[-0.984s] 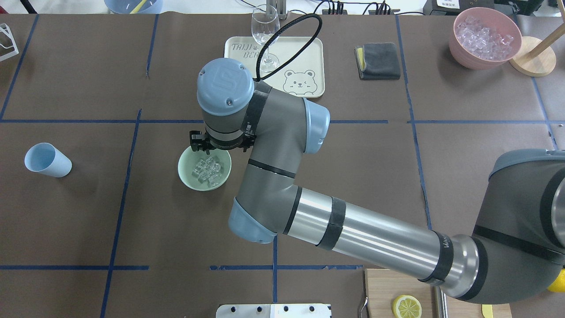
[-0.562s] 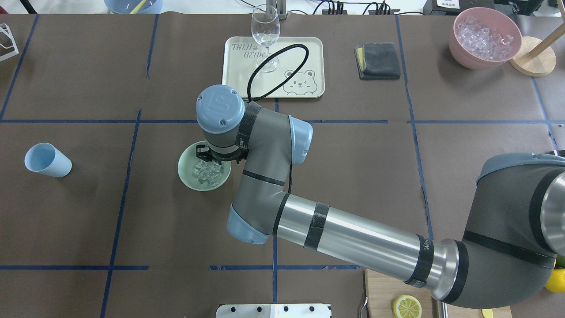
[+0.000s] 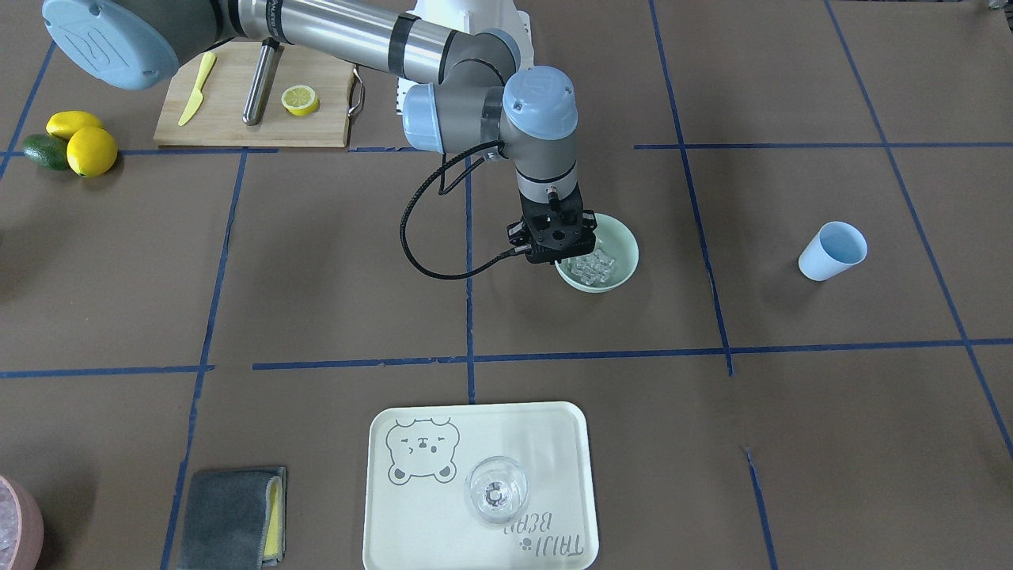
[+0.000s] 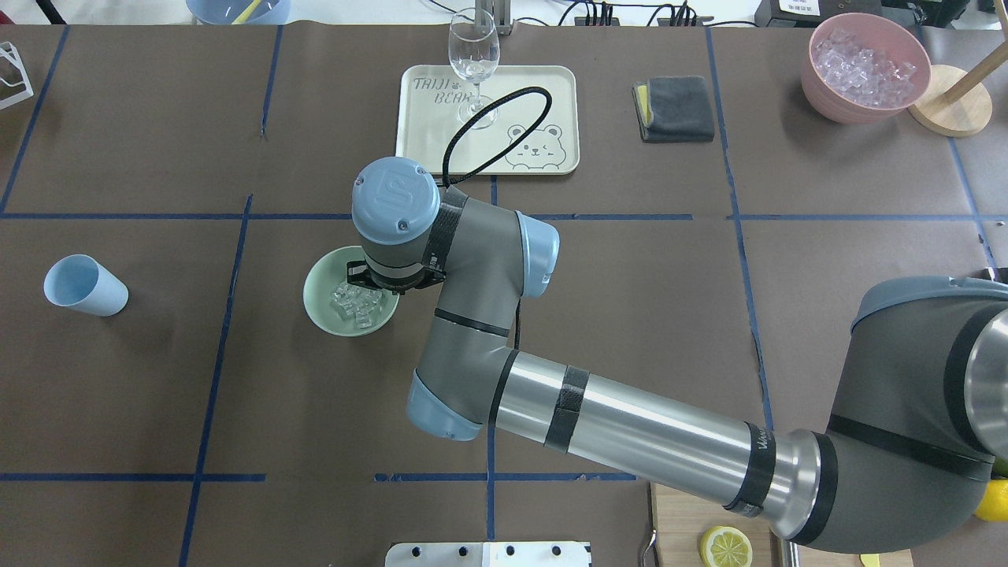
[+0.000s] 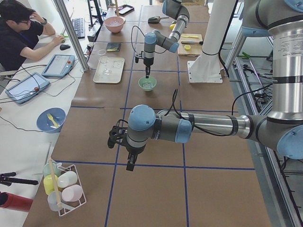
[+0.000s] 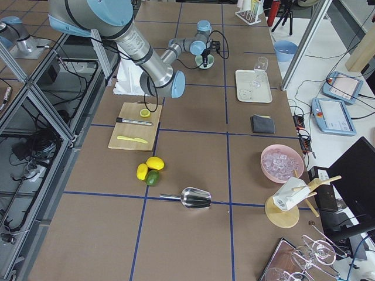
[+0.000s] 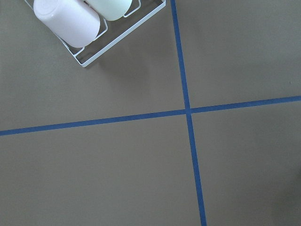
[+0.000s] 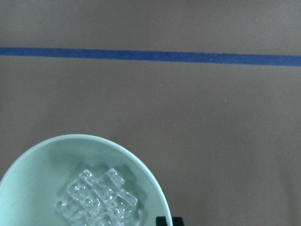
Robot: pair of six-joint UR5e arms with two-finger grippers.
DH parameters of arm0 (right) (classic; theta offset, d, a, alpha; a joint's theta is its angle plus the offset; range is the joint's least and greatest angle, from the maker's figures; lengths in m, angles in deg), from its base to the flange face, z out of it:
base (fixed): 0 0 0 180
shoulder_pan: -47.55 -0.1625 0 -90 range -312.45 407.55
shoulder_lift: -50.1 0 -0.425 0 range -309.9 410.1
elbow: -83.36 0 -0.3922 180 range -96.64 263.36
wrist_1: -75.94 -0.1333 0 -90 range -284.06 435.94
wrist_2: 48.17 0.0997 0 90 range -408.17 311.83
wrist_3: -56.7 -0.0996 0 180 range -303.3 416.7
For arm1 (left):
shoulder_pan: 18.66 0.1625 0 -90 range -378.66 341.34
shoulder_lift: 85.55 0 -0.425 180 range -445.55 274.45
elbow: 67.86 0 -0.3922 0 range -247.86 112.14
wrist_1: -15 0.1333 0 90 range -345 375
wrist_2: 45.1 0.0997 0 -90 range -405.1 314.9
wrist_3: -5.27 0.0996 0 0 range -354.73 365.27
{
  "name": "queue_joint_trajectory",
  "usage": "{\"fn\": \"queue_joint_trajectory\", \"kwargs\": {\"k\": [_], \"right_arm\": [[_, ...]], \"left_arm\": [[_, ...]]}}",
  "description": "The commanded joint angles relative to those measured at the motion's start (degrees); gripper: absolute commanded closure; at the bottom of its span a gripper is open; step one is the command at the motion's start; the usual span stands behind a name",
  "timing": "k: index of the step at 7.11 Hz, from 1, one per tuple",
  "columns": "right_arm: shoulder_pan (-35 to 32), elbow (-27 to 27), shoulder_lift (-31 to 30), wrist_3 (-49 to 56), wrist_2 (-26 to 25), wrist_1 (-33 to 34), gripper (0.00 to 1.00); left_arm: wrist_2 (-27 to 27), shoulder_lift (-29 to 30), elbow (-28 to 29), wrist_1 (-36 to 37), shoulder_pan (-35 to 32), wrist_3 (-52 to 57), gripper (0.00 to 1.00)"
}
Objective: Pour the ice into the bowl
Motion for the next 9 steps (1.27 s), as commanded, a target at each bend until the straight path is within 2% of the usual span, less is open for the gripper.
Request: {"fn": "queue_joint_trajectory", "kwargs": {"k": [1, 2, 4, 6, 8, 9], "right_arm": [[-3.53, 4.51, -2.58, 0.80, 1.37, -0.10, 1.00], [-6.17, 10.46, -7.38, 4.99, 2.59, -0.10, 1.00], [-14.93, 20.22, -18.01, 13.60, 13.71, -0.19, 1.00], [-21.54, 25.62, -26.38, 22.40, 20.41, -0.54, 1.00], [-27.52, 31.23, -35.06, 24.63, 26.05, -0.80, 1.00], [-29.46, 34.48, -41.38, 27.24, 26.68, -1.06, 1.00]], "left_arm": [[-2.37, -0.07, 0.38, 0.03, 0.00, 0.00, 0.00], [-2.47, -0.07, 0.55, 0.12, 0.00, 0.00, 0.00], [-2.38, -0.24, 0.73, 0.56, 2.96, 0.18, 0.00], [-2.38, -0.33, 0.82, 0.73, 7.80, 0.09, 0.00], [-2.47, -1.21, 0.38, 0.82, 7.91, 0.18, 0.00], [-2.47, -1.30, 0.21, 0.82, 7.91, 0.18, 0.00]]}}
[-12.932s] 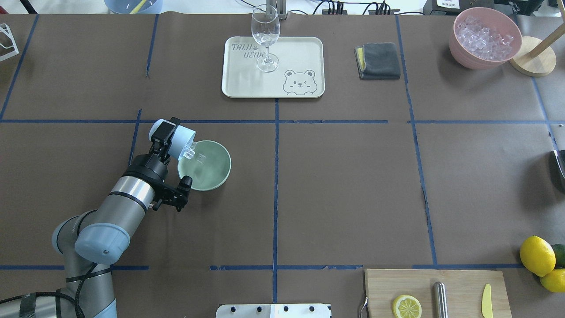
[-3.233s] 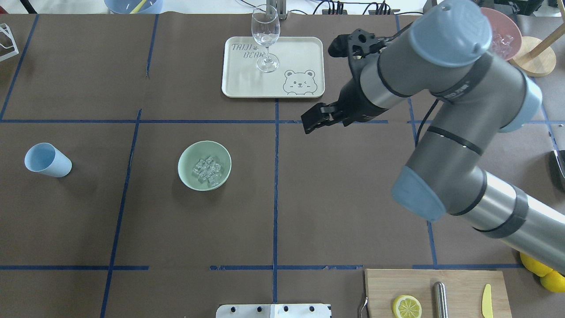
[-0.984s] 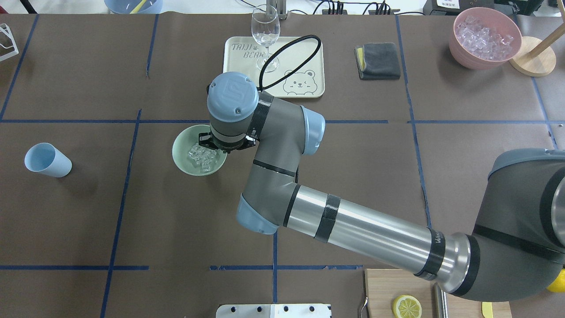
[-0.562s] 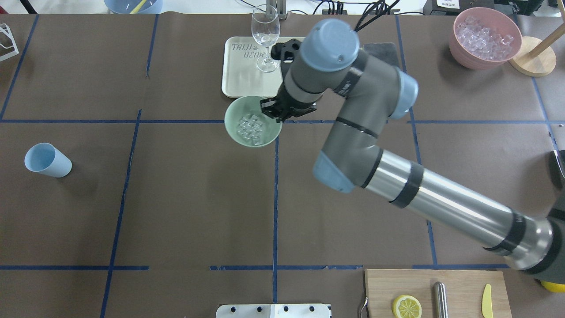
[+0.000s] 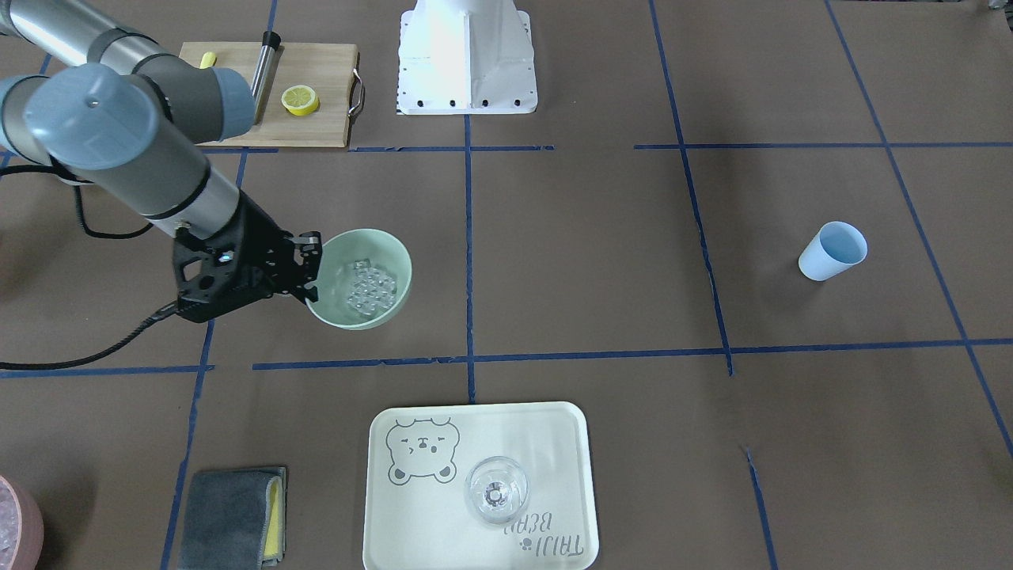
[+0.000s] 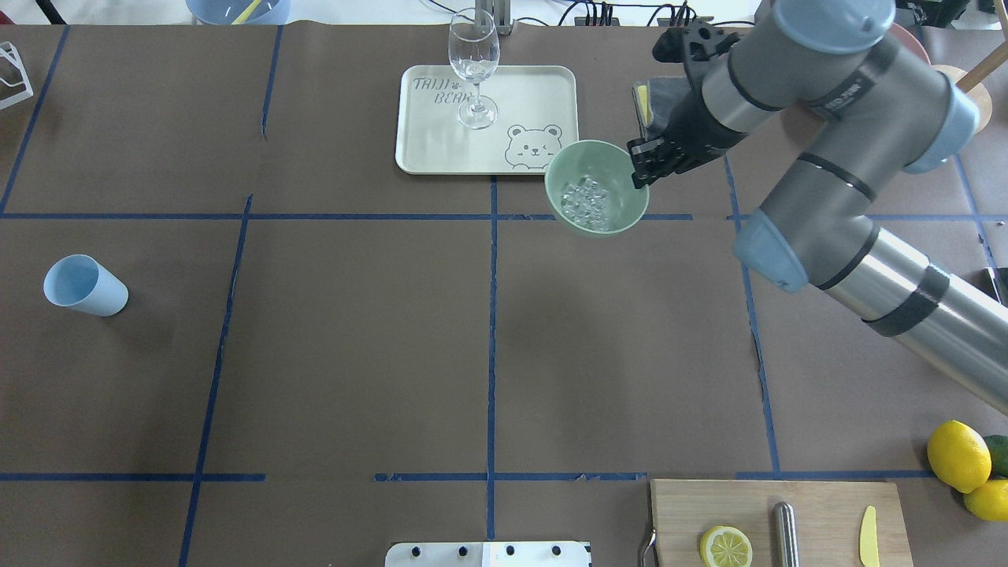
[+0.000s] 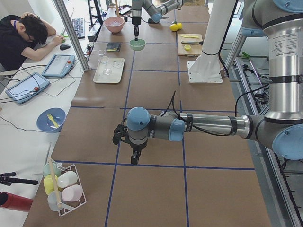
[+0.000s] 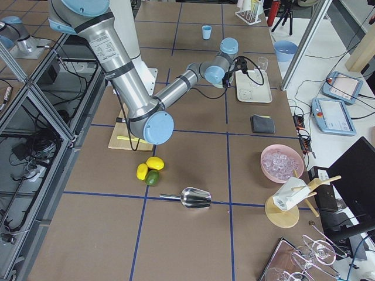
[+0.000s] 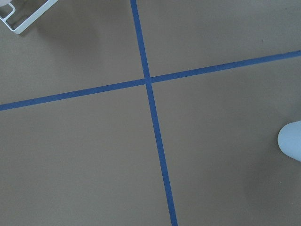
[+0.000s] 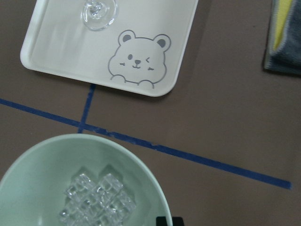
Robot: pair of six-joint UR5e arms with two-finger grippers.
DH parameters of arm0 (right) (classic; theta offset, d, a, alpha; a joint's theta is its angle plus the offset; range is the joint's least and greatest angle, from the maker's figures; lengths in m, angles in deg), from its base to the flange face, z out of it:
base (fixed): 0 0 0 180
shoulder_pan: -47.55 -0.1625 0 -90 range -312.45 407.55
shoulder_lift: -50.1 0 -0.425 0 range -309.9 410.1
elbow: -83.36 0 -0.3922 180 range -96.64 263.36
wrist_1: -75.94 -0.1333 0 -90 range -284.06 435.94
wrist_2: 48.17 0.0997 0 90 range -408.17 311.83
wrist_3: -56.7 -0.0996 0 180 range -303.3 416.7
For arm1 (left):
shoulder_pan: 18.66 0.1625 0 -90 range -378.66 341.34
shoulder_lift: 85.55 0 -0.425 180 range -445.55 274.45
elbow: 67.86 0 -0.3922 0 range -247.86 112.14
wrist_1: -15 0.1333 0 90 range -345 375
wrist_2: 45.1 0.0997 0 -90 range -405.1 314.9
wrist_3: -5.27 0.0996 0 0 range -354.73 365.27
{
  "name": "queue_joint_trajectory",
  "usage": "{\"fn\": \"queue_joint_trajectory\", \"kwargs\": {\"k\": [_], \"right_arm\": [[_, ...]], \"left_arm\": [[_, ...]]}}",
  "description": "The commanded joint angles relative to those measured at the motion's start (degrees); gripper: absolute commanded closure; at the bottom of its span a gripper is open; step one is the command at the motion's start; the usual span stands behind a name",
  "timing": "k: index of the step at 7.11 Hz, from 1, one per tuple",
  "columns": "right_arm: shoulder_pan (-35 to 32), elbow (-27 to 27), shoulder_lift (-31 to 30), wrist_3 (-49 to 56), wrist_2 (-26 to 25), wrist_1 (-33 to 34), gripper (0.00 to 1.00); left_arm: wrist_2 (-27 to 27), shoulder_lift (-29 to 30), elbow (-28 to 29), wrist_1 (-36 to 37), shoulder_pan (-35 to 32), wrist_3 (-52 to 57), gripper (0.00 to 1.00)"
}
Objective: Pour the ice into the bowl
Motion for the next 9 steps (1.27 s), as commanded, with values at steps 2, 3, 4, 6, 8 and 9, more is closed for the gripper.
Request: {"fn": "queue_joint_trajectory", "kwargs": {"k": [2, 3, 4, 6, 8, 9], "right_arm": [[-6.94, 6.50, -19.72, 13.88, 2.75, -0.48, 1.00], [-7.48, 6.07, -24.40, 19.32, 2.49, -1.00, 1.00], [-7.48, 6.15, -27.57, 20.25, 2.40, -1.61, 1.00], [-7.39, 1.44, -32.07, 19.47, 2.40, -13.23, 1.00], [-7.22, -1.40, -31.66, 14.39, 2.22, -18.31, 1.00], [-7.22, -1.76, -31.30, 14.37, 2.22, -19.01, 0.90]], "left_arm": [[-0.10, -0.10, -0.31, -0.21, 0.10, 0.01, 0.00], [-0.10, -0.10, -0.31, -0.38, 0.10, 0.01, 0.00], [-0.10, -0.10, -0.31, -0.47, 0.10, 0.01, 0.00], [-0.10, -0.10, -0.40, -0.47, 0.10, 0.01, 0.00], [-0.10, -0.10, -0.40, -0.47, 0.10, 0.01, 0.00], [-0.10, -0.10, -0.40, -0.47, 0.10, 0.01, 0.00]]}}
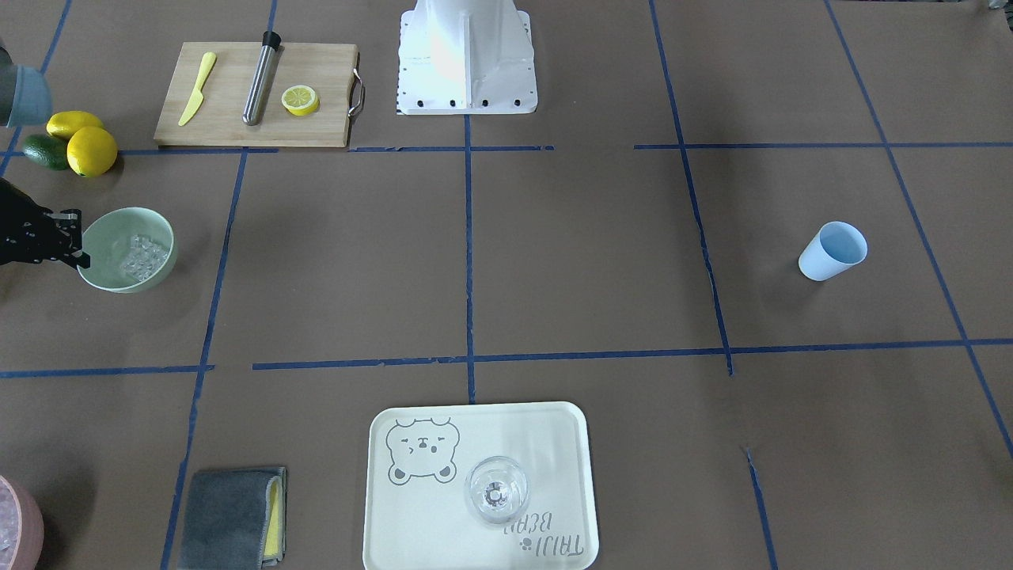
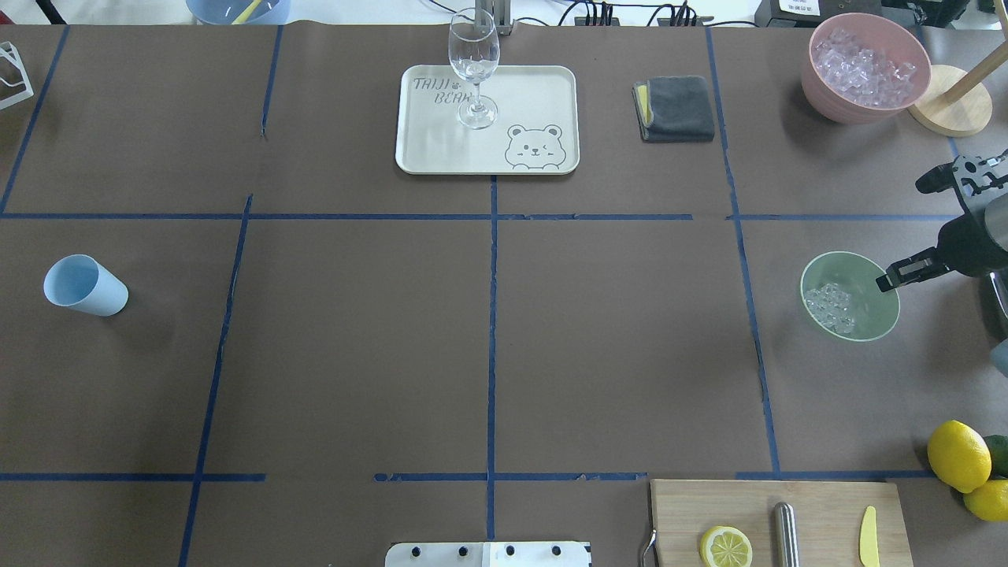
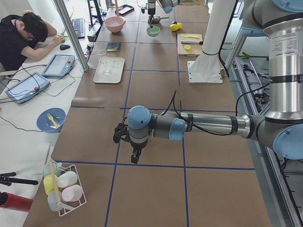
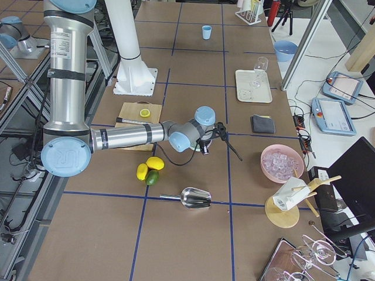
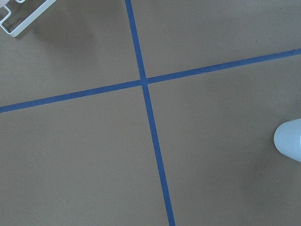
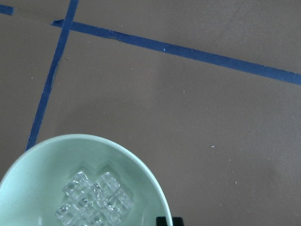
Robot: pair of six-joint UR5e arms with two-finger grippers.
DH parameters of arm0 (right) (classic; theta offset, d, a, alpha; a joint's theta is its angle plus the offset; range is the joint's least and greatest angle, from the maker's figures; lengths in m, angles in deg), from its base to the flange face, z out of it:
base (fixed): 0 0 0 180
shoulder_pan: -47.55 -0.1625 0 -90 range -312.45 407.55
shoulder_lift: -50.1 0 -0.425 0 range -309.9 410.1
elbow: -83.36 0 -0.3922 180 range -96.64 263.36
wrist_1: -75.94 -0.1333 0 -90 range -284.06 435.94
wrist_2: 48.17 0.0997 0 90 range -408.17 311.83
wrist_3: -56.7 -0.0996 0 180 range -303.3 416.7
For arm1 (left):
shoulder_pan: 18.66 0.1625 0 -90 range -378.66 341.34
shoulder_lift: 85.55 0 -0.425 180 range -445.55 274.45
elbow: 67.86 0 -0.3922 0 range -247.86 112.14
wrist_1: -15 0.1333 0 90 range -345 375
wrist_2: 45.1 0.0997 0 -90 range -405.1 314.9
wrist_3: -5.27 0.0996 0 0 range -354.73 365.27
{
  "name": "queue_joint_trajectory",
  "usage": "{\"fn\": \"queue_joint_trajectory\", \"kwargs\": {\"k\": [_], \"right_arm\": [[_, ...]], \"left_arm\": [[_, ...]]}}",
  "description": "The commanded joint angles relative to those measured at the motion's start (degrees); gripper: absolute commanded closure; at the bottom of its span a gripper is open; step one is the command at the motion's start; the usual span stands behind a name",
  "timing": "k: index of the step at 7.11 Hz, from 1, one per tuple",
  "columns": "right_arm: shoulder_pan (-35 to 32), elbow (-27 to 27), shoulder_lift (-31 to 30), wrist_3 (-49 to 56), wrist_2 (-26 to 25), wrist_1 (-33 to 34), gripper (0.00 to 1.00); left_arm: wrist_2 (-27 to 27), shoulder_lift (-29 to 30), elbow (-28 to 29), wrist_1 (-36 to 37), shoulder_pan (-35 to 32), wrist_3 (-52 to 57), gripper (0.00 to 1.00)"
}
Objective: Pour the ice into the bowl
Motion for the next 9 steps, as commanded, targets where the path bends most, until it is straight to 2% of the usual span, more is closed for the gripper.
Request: {"fn": "queue_joint_trajectory", "kwargs": {"k": [1, 2, 4, 5, 7, 8, 9], "right_arm": [[0.05, -1.05, 0.48, -0.94, -0.32, -1.63, 0.21], [0.05, -0.79, 0.74, -0.85, -1.54, -1.63, 0.00], [-5.28, -0.88, 1.80, 1.94, -1.03, 0.12, 0.00], [-9.41, -0.18, 1.80, 8.22, -0.76, 5.00, 0.00], [-20.55, -0.09, 1.71, 27.87, -0.67, 16.77, 0.00], [-25.74, 1.74, 1.80, 35.28, -0.67, 25.27, 0.00], [-27.36, 5.59, 2.76, 39.36, -0.85, 35.62, 0.00]], "left_arm": [[0.00, 0.00, 0.00, 0.00, 0.00, 0.00, 0.00], [0.00, 0.00, 0.00, -0.09, 0.00, 0.00, 0.00], [0.00, 0.00, 0.00, 0.00, 0.00, 0.00, 0.00], [0.00, 0.00, 0.00, -0.09, 0.00, 0.00, 0.00], [0.00, 0.00, -0.09, -0.18, 0.00, 0.00, 0.00], [0.00, 0.00, -0.09, -0.09, 0.00, 0.00, 0.00], [0.00, 0.00, -0.09, -0.09, 0.00, 0.00, 0.00]]}}
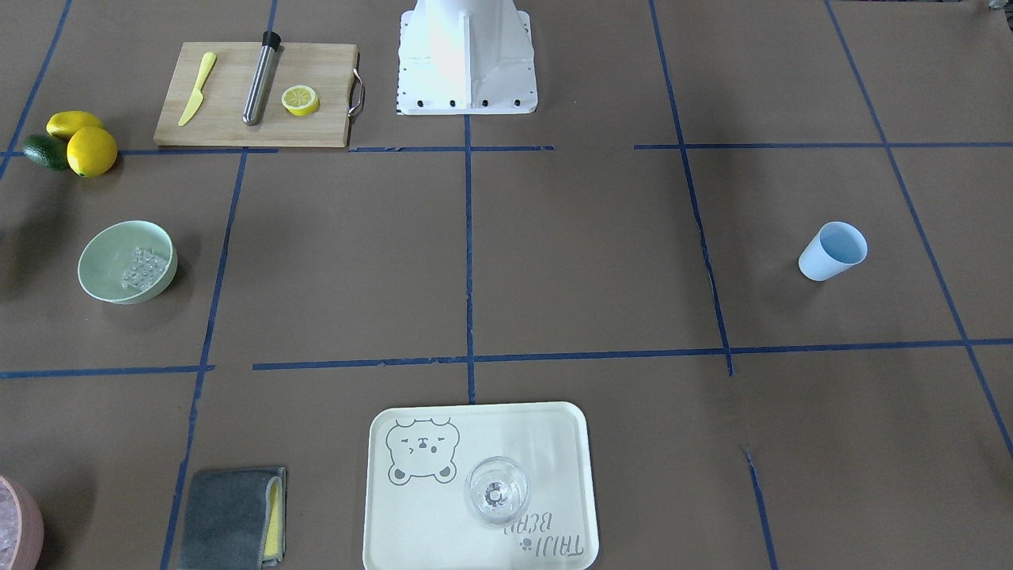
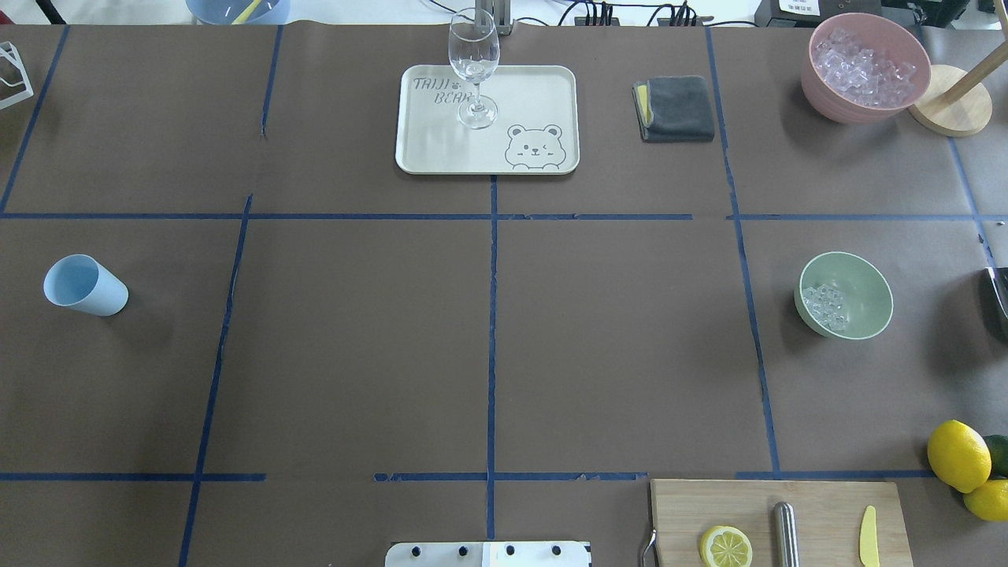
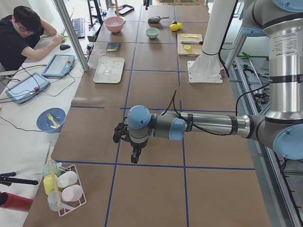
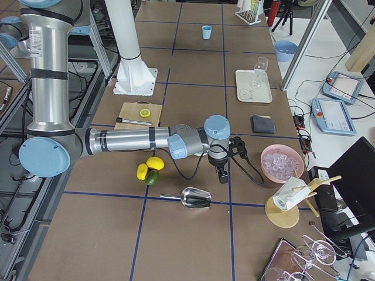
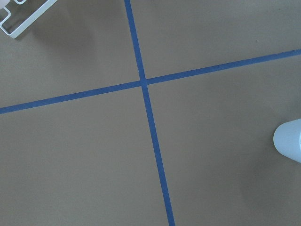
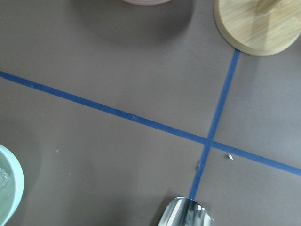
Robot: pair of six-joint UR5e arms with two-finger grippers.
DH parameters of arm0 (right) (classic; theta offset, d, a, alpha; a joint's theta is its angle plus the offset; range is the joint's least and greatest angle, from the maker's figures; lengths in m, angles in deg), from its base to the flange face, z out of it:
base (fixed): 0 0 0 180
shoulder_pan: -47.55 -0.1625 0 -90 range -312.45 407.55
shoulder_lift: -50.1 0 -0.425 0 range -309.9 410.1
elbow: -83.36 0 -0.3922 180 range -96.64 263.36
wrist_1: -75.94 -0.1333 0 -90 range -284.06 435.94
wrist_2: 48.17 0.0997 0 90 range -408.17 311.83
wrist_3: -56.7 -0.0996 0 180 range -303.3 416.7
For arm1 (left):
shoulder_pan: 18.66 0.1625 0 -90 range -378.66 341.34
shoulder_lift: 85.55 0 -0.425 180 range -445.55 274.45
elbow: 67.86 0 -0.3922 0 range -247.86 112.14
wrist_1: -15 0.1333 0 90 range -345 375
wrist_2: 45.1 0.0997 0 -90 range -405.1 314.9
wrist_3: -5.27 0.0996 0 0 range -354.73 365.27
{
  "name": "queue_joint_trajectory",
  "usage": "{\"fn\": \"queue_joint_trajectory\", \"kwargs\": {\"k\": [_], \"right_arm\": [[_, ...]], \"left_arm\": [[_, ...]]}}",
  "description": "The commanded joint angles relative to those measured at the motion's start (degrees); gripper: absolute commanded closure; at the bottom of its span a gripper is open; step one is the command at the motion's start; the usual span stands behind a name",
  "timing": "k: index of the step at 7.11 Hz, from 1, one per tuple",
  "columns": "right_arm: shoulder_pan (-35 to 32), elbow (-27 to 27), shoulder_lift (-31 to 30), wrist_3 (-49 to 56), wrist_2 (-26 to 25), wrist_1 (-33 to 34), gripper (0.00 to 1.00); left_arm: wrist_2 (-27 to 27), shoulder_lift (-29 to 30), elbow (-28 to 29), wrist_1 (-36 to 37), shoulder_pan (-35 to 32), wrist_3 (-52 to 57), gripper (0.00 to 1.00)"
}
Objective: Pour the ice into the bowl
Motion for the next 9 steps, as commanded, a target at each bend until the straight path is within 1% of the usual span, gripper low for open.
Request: {"fn": "queue_joint_trajectory", "kwargs": {"k": [1, 2, 3, 4, 5, 9], "right_arm": [[-3.82, 2.97, -2.72, 7.19, -0.56, 12.21, 0.00], [-3.82, 2.88, -5.88, 8.24, -1.35, 9.43, 0.00], [-3.91, 2.79, -8.35, 8.25, -1.36, 5.14, 0.00], [-4.26, 2.35, -8.99, 7.12, 1.34, 5.10, 0.00], [-5.22, 1.13, -8.99, 7.45, 5.45, 4.75, 0.00], [-5.32, 0.50, -9.08, 7.55, 5.41, 4.57, 0.00]], "left_arm": [[0.00, 0.00, -0.01, 0.02, 0.00, 0.00, 0.00], [0.09, 0.00, -0.01, 0.11, 0.00, 0.00, 0.00], [0.00, 0.00, 0.16, 0.11, 0.00, 0.00, 0.00], [0.00, 0.00, 0.16, 0.11, 0.00, 0.00, 0.00], [0.09, 0.00, 0.07, 0.19, 0.00, 0.00, 0.00], [0.18, -0.52, 0.60, 0.55, -0.09, 0.00, 0.00]]}}
